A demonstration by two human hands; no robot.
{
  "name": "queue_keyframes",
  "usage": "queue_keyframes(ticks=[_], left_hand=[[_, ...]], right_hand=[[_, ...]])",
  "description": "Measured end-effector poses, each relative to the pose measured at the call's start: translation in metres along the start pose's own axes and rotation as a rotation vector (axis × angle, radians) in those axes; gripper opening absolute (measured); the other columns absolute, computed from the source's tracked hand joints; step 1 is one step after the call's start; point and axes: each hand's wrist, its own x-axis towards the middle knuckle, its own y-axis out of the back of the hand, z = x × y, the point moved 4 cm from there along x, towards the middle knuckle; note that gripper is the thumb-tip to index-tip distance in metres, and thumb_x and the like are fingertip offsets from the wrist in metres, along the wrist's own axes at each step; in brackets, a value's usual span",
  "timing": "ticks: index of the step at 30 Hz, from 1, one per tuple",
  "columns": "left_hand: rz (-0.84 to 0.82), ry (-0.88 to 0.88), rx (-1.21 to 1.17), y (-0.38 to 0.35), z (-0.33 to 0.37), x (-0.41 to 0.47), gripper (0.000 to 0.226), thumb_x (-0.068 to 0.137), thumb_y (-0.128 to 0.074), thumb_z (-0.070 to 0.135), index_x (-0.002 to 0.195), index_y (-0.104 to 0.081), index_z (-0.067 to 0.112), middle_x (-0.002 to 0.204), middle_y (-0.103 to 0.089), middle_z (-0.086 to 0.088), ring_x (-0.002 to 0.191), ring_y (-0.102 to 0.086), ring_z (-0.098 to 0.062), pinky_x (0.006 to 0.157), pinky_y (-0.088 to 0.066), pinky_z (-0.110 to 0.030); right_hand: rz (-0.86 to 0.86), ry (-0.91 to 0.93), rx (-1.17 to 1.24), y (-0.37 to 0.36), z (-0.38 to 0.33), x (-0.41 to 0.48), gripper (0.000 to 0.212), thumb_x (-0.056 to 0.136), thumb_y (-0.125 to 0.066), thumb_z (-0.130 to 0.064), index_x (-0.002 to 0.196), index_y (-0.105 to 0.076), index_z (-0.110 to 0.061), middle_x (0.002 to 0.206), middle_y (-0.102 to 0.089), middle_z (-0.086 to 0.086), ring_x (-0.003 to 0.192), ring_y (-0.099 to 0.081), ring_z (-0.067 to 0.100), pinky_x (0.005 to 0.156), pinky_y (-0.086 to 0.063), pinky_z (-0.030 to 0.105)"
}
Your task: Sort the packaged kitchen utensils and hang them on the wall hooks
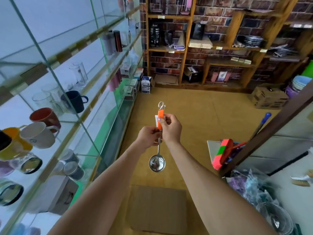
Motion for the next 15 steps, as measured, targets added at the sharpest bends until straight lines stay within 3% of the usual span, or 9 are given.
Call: queue_keyframes(ticks=[12,15], left_hand=[[-0.018,0.016,0.042,0.013,-0.016,0.086,0.012,0.095,-0.057,0.004,0.093,-0.068,0.002,0.082,-0.069,-0.012,0.070,-0.068,-0.019,0.064,-0.061,-0.029],[-0.034,0.037,0.029,0.019,-0.029,0.104,0.012,0.094,-0.059,0.008,0.087,-0.069,0.009,0.078,-0.069,-0.008,0.067,-0.069,-0.016,0.063,-0.060,-0.027]], right_hand=[[-0.012,-0.051,-0.008,-0.047,0.039,0.064,0.011,0.087,-0.072,-0.026,0.094,-0.064,-0.021,0.088,-0.067,-0.006,0.081,-0.063,0.011,0.068,-0.047,0.018],[-0.005,-0.068,-0.029,-0.063,0.053,0.074,0.012,0.087,-0.072,-0.027,0.094,-0.065,-0.020,0.089,-0.067,-0.004,0.083,-0.063,0.014,0.071,-0.050,0.026]])
